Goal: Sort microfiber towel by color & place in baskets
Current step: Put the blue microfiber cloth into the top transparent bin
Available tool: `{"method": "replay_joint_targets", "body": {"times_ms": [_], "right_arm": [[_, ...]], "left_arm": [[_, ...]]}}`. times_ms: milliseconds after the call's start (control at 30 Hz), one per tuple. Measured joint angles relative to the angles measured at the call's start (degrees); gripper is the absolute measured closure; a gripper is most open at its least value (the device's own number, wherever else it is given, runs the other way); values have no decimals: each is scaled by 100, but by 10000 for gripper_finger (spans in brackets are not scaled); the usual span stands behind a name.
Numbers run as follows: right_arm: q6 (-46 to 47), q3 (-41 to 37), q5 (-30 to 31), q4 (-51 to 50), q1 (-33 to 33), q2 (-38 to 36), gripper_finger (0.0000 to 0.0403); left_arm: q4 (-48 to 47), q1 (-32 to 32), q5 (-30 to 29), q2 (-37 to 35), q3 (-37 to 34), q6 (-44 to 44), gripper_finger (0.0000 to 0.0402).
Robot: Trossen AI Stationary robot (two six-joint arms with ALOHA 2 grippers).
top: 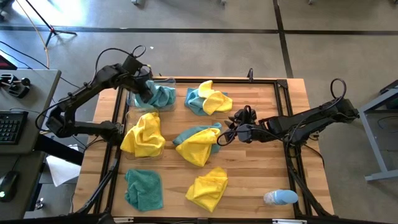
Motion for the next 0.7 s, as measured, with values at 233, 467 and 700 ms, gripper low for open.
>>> {"method": "replay_joint_targets", "body": {"times_ms": [233, 467, 700], "right_arm": [[3, 0, 1, -1, 1, 0, 279], [-1, 0, 1, -3, 1, 0, 279], [-30, 0, 3, -5, 1, 0, 279]], "left_arm": [[134, -75, -132, 13, 0, -304, 230], [124, -101, -160, 15, 0, -422, 230], [192, -101, -426, 16, 0, -412, 198]]}}
